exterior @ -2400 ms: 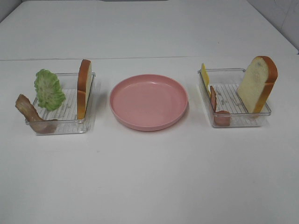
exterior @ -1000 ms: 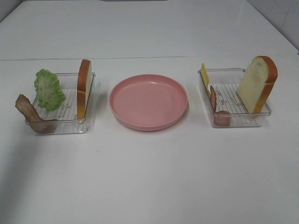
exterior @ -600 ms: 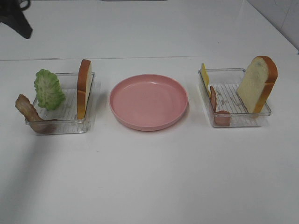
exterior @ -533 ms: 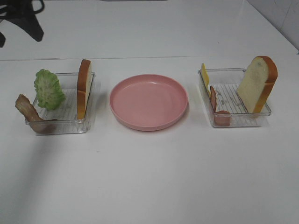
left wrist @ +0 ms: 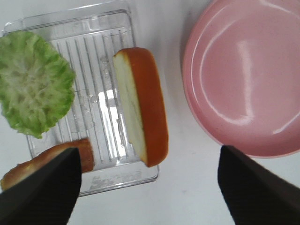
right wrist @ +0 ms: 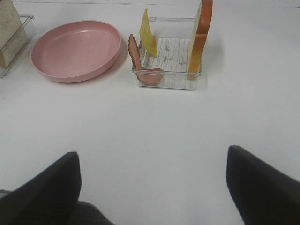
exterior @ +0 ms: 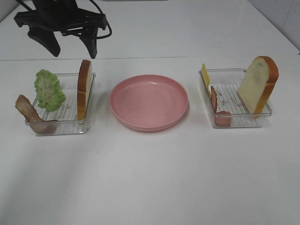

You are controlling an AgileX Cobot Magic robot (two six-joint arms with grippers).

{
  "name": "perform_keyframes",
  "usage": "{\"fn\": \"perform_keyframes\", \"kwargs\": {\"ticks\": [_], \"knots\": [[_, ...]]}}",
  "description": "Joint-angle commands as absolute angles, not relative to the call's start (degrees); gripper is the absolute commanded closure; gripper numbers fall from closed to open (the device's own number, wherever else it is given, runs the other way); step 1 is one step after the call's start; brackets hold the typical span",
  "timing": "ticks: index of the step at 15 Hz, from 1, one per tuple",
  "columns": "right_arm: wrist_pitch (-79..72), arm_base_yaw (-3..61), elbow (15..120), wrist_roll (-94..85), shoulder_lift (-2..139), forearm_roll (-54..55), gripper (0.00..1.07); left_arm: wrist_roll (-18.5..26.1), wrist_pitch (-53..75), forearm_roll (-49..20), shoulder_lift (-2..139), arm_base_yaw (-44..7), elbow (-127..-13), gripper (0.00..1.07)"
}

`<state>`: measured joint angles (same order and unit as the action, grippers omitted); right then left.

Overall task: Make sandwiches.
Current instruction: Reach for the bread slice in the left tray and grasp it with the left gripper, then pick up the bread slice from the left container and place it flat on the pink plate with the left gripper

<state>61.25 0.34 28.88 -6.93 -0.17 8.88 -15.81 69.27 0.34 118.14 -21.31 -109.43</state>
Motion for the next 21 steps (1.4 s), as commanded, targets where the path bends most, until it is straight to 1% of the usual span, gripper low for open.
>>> {"fn": "perform_keyframes", "kwargs": {"ticks": [1,4,9,11,12,16,17,18,21], "knots": [[60.85,0.11,28.82,-6.82,-1.03,9.17,0.27,-17.48,73.68,0.97,120.78,-22.29,-111.15,0.31],[60.85,0.11,28.82,-6.82,-1.03,9.17,0.27,-17.53,73.68,1.66,123.87,-22.29,-111.27,0.31],[60.85,0.11,28.82,-6.82,-1.03,9.17,0.27,-17.65,69.96,3.15,127.08,-22.23,-111.27,0.32],[60.85,0.11,28.82,-6.82,-1.03,9.17,0.27,-17.70,69.79,3.72,127.43,-22.23,-111.27,0.41],[60.85,0.11,28.82,-6.82,-1.03,9.17,0.27,-17.99,69.79,3.90,127.54,-22.23,-111.27,0.49],[60.85,0.11,28.82,-6.82,-1.03,9.17,0.27,-18.28,69.39,5.21,127.54,-22.23,-111.27,1.00],[60.85,0.11,28.82,-6.82,-1.03,9.17,0.27,-17.88,69.50,5.21,127.43,-22.23,-111.27,1.07],[60.85,0.11,28.82,-6.82,-1.03,9.17,0.27,-17.19,69.61,5.21,127.25,-22.23,-111.27,1.07],[60.85,0.11,28.82,-6.82,-1.03,9.17,0.27,-17.02,71.96,5.21,124.16,-22.23,-111.33,1.07]]}}
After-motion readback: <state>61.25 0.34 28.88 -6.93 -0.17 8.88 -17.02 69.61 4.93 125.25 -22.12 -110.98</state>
